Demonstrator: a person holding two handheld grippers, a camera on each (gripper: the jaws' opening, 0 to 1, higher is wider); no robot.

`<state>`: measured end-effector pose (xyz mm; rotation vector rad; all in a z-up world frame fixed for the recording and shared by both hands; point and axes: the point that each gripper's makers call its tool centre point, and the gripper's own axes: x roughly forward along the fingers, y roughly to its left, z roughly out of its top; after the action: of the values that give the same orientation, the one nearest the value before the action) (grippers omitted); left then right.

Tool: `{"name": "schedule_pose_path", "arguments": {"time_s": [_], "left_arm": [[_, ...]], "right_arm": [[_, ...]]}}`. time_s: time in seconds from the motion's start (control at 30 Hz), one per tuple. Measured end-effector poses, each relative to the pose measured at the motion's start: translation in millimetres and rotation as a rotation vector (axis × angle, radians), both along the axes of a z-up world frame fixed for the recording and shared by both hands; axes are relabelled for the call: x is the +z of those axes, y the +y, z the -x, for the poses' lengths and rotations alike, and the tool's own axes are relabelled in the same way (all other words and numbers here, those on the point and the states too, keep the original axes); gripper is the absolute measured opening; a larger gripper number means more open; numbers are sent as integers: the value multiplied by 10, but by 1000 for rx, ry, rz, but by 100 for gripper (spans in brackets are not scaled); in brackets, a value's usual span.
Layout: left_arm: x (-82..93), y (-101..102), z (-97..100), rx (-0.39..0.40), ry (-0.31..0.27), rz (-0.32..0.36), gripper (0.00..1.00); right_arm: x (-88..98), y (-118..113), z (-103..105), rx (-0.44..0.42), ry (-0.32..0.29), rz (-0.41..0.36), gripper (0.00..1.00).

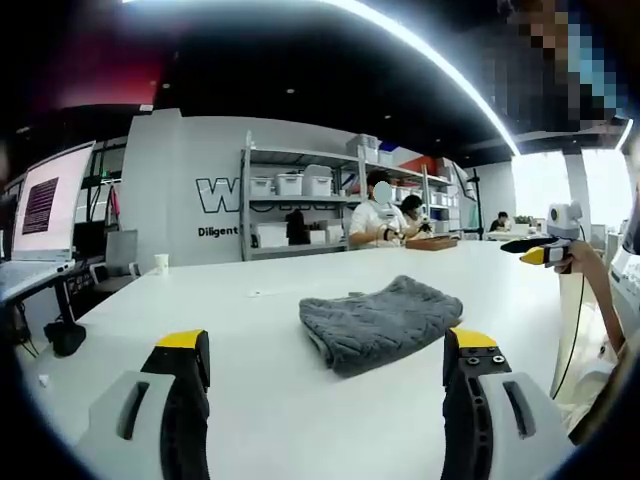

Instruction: Open the folded towel by lifting each exposed corner and separating the folded layers until the towel lies flat within the target outline without major curled edges

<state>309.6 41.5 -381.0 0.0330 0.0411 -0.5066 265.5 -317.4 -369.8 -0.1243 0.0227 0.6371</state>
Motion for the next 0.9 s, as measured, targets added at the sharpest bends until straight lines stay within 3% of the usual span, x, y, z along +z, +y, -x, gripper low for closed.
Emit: {"name": "schedule_pose_path", "arguments": {"time_s": [0.47, 0.9], "left_arm": [[-11, 3, -11, 0, 6, -6, 95], [-6, -35, -12, -15, 7, -10, 95]], "right_arm": [[-72, 168, 8, 3, 6, 0, 52], [-50, 109, -10, 14, 9, 0, 51]]}}
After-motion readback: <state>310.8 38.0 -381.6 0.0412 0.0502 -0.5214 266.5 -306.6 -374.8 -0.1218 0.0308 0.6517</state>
